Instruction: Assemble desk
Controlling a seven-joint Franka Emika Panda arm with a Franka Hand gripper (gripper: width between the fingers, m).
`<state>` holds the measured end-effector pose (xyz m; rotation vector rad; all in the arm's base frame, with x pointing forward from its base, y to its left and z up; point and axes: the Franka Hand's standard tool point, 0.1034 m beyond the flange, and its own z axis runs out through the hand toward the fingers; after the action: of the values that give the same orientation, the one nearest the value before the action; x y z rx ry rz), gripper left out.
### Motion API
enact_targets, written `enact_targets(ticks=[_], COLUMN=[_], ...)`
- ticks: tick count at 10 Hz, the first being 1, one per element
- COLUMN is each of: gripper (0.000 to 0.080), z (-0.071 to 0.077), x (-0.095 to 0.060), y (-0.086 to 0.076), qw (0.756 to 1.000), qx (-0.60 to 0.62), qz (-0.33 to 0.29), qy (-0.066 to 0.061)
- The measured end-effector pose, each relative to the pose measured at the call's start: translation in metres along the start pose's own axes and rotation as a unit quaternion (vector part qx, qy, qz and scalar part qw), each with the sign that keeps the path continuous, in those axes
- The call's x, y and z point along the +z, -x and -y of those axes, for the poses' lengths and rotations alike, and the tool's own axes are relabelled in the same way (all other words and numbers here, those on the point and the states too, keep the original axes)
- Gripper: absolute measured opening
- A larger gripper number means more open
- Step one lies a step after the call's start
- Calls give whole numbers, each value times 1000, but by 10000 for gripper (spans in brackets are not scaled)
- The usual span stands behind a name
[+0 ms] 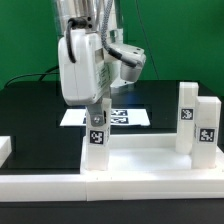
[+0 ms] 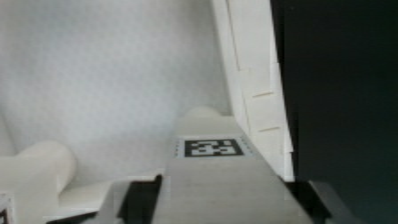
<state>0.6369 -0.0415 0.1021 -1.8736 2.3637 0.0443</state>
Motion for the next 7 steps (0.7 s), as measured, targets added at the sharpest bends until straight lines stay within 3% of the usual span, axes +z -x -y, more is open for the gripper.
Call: enact_targets(ticks=[1, 3, 4, 5, 7], gripper=[287, 554, 554, 633, 648], z=[0, -2, -3, -4, -4], x=[0, 1, 3, 4, 4], y=[0, -4, -5, -6, -6], qw=[1000, 990, 978, 967, 950], qx=[-14, -144, -208, -254, -311], qz=[0, 4, 3, 0, -1], qy=[0, 6, 3, -1, -1])
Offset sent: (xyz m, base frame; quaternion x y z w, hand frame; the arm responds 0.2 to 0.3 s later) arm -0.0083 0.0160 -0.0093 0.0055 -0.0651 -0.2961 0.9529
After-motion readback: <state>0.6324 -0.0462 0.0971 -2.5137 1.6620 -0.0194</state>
